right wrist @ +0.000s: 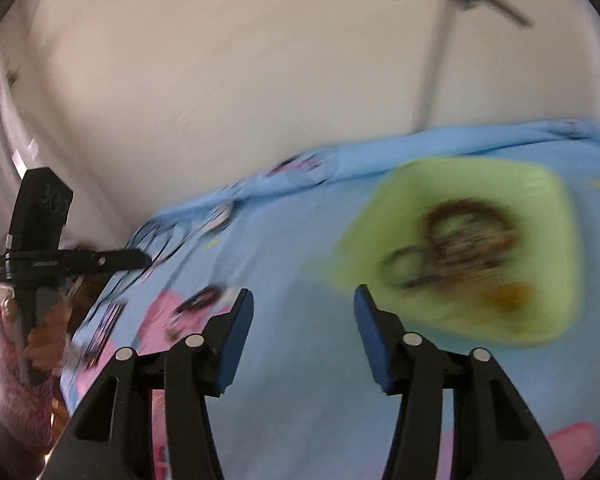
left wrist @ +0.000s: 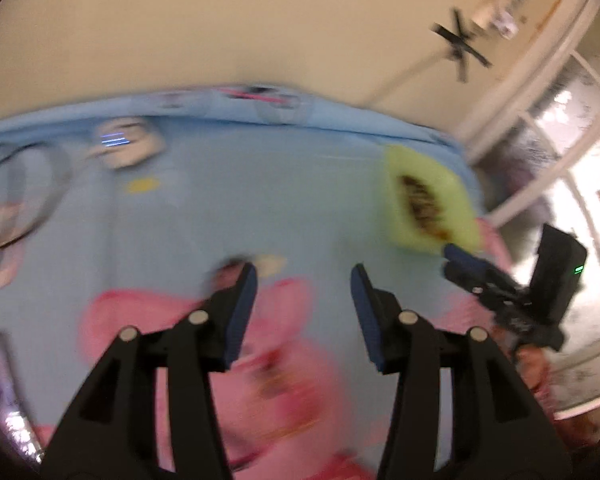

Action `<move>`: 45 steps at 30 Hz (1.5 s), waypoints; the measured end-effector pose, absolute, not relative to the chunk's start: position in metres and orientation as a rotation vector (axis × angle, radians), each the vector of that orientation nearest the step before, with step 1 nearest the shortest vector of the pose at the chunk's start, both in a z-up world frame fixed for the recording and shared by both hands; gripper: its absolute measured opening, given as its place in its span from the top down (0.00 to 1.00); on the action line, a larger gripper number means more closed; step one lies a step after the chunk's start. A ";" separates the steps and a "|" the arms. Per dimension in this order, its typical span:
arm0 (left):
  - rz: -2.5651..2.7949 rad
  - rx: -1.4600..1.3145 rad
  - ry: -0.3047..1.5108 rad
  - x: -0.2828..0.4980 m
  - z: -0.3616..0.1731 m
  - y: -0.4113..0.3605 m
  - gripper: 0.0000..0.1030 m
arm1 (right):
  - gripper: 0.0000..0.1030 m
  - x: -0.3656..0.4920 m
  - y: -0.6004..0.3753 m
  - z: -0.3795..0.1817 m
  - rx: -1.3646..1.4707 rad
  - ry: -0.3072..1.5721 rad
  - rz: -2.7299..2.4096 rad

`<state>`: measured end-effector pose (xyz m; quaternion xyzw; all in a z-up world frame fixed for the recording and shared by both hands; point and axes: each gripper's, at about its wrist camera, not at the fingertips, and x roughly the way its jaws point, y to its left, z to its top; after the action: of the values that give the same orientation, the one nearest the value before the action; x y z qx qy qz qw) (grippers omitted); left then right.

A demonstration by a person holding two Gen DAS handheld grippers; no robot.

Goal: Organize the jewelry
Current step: 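Grasp the green bead charm with the left tool while the right tool grasps the red-ball hair tie, then carry the green charm and red hair tie with both tools into the basket, open both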

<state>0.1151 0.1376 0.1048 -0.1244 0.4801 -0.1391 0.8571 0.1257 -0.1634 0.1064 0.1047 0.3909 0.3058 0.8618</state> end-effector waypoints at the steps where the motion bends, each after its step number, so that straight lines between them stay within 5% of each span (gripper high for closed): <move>1: -0.267 -0.248 0.996 0.104 0.102 0.151 0.56 | 0.80 0.122 -0.148 0.102 0.205 0.834 0.673; 7: -0.252 -0.231 1.019 0.064 0.061 0.180 0.56 | 0.98 0.097 -0.051 0.075 0.051 0.922 0.828; 16: -0.258 -0.344 1.067 0.085 0.023 0.167 0.56 | 0.98 0.091 0.009 0.054 -0.094 0.961 0.826; 20: -0.245 -0.215 1.028 0.078 0.012 0.151 0.84 | 1.00 0.092 0.012 0.045 -0.156 0.949 0.807; 21: -0.250 -0.210 1.014 0.075 0.011 0.151 0.85 | 1.00 0.092 0.012 0.045 -0.158 0.947 0.811; 34: -0.414 -0.264 0.917 0.082 0.072 0.128 0.85 | 1.00 0.124 -0.095 0.093 0.222 0.862 0.763; 45: -0.601 -0.114 0.935 0.170 0.116 -0.024 0.85 | 1.00 0.149 -0.232 0.125 0.286 0.743 0.524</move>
<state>0.1700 -0.0239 0.1161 -0.0541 0.4435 -0.2850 0.8480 0.1490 -0.2321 0.1248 0.1375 0.3577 0.2520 0.8886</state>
